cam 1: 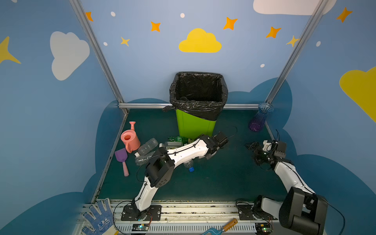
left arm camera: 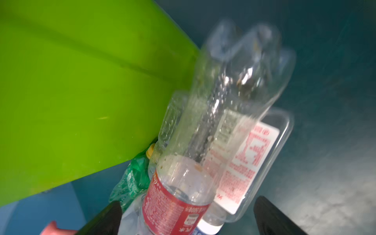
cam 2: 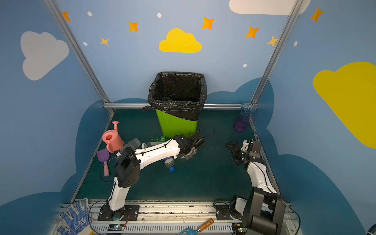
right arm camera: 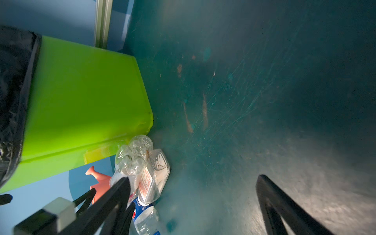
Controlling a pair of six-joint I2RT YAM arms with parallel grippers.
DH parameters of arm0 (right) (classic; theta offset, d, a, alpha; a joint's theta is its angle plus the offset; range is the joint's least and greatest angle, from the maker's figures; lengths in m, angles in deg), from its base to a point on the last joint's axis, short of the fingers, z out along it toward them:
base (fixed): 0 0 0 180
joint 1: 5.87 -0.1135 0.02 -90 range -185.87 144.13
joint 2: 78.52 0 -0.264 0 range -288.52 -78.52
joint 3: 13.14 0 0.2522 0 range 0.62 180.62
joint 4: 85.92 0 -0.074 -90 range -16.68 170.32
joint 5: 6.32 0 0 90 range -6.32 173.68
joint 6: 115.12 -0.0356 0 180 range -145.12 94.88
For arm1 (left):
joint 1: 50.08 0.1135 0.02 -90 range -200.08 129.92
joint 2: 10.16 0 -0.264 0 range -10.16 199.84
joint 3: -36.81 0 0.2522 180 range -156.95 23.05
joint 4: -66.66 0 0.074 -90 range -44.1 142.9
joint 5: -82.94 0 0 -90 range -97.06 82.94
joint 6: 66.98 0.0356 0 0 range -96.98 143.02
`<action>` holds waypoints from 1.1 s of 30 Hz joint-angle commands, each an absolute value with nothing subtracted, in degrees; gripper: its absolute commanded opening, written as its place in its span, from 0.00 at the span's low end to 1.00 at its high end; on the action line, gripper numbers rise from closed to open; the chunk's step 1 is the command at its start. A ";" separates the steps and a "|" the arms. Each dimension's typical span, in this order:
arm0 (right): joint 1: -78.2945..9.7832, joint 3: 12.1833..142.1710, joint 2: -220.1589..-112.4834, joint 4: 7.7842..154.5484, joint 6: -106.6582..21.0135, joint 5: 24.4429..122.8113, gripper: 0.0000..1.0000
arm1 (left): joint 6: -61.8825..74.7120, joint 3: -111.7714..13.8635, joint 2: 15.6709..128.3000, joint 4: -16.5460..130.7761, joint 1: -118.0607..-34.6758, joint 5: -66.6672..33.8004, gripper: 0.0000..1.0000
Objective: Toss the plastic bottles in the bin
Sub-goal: 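Lower the left gripper onto the red-labelled bottle by the bin while the right withdraws, then grasp the red-labelled bottle with the left gripper and lift it over the bin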
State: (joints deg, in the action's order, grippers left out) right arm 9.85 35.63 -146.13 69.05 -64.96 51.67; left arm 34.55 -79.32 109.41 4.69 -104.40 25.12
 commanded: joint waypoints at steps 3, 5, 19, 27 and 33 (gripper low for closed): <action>11.60 33.72 -147.29 70.36 -64.63 49.00 0.95 | 42.73 -85.82 112.56 -3.23 -102.65 24.78 1.00; 12.04 33.37 -147.60 70.75 -64.98 48.42 0.95 | 43.46 -86.77 113.48 -3.76 -102.05 22.95 1.00; 15.07 33.93 -151.73 71.55 -66.26 45.68 0.95 | 46.47 -88.84 115.85 -6.92 -99.47 9.42 0.94; 16.24 32.79 -151.40 71.44 -66.30 45.95 0.95 | 47.69 -89.72 116.89 -7.83 -99.27 6.96 0.75; 17.33 32.22 -150.24 70.71 -66.17 45.85 0.95 | 47.87 -90.67 116.78 -7.36 -99.27 6.30 0.63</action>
State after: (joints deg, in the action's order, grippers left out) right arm 16.76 32.83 -151.49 71.13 -66.47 46.29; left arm 47.53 -89.18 116.08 -6.22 -99.46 7.64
